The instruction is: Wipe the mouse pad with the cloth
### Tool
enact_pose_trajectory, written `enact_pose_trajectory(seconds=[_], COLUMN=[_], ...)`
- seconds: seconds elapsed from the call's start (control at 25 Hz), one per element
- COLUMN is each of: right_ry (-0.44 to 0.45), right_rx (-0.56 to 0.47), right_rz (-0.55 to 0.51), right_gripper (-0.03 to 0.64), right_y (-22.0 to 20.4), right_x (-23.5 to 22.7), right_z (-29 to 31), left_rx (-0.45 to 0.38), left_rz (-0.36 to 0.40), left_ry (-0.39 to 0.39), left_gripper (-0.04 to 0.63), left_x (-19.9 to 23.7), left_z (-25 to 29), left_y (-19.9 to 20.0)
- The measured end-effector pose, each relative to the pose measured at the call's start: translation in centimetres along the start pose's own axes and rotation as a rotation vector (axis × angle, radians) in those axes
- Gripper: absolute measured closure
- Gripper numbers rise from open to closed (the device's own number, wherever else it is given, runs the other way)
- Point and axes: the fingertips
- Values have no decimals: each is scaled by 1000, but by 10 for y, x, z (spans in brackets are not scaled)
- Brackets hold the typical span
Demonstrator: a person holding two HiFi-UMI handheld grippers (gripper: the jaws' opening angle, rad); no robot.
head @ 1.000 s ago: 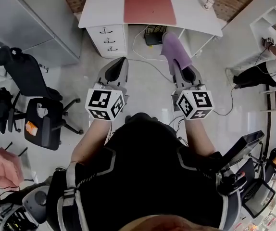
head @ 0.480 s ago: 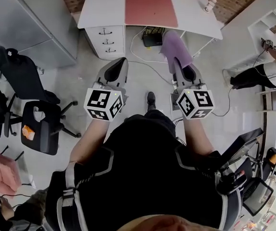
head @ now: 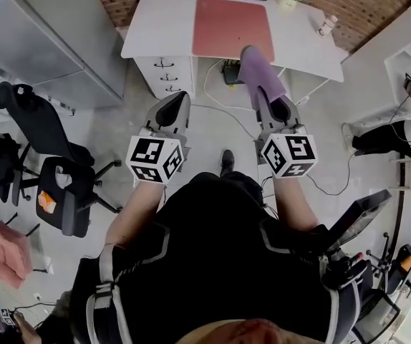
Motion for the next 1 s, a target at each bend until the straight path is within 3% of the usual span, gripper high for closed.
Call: enact_pose_trajectory(seconds=[0.24, 0.68, 1.0], right_ry=[8, 44, 74], right_rx=[31, 55, 72], right_rz=[1, 38, 54], right_gripper=[558, 557, 558], right_y=[13, 34, 39], right_x=[-55, -146, -184], right_z=[34, 79, 104], left_rx=[28, 88, 118], left_rz=[8, 23, 36], left_ry=[80, 97, 110], left_gripper=[592, 592, 592], left_x=[11, 1, 1], left_z=[59, 160, 204], left_y=[5, 9, 13])
Point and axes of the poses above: the fingertips, and each gripper's own axes: z forward along the fingers, x to its left, y out of its top, and after that the axes turned 13 degrees about z, right-handed
